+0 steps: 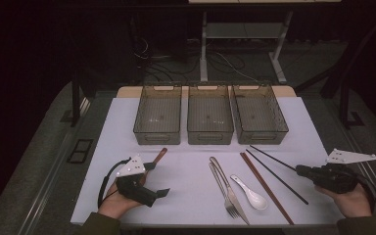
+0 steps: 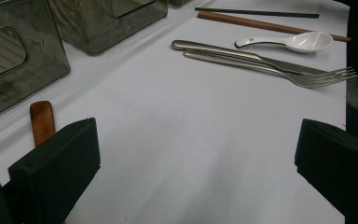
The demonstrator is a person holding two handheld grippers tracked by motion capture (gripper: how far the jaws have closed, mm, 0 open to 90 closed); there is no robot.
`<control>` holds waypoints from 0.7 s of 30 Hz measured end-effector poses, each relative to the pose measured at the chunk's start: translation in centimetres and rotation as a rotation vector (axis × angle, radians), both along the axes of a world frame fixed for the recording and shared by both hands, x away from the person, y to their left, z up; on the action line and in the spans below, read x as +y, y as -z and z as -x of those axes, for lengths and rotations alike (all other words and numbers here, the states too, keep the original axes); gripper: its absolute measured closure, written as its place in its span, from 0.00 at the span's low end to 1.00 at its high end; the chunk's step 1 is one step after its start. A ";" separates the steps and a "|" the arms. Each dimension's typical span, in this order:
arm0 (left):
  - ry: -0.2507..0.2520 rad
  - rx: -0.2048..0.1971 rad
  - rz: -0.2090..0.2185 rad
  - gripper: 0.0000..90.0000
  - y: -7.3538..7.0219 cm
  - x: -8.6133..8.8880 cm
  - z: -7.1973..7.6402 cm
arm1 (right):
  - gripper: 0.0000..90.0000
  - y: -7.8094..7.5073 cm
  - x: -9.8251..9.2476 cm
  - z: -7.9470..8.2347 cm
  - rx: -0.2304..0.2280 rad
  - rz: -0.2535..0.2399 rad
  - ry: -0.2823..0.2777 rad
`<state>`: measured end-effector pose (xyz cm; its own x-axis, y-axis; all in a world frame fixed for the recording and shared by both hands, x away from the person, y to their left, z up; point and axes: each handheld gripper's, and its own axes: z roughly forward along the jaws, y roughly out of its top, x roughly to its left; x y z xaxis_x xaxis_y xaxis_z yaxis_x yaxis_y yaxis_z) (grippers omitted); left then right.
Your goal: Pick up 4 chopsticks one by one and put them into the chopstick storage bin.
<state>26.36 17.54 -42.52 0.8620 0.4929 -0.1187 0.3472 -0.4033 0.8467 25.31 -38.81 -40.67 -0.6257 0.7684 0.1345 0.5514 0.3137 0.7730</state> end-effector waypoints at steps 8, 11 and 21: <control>0.006 0.004 -0.001 0.00 0.2 -0.2 0.0 | 0.96 -0.7 0.7 0.1 -0.028 -0.029 -0.043; 0.010 0.003 -0.004 0.00 0.3 -0.3 0.0 | 0.96 -1.0 1.1 0.2 -0.039 -0.029 -0.060; 0.018 -0.016 0.008 0.00 0.7 -0.3 -0.4 | 0.96 -1.5 2.1 0.0 -0.056 -0.036 -0.091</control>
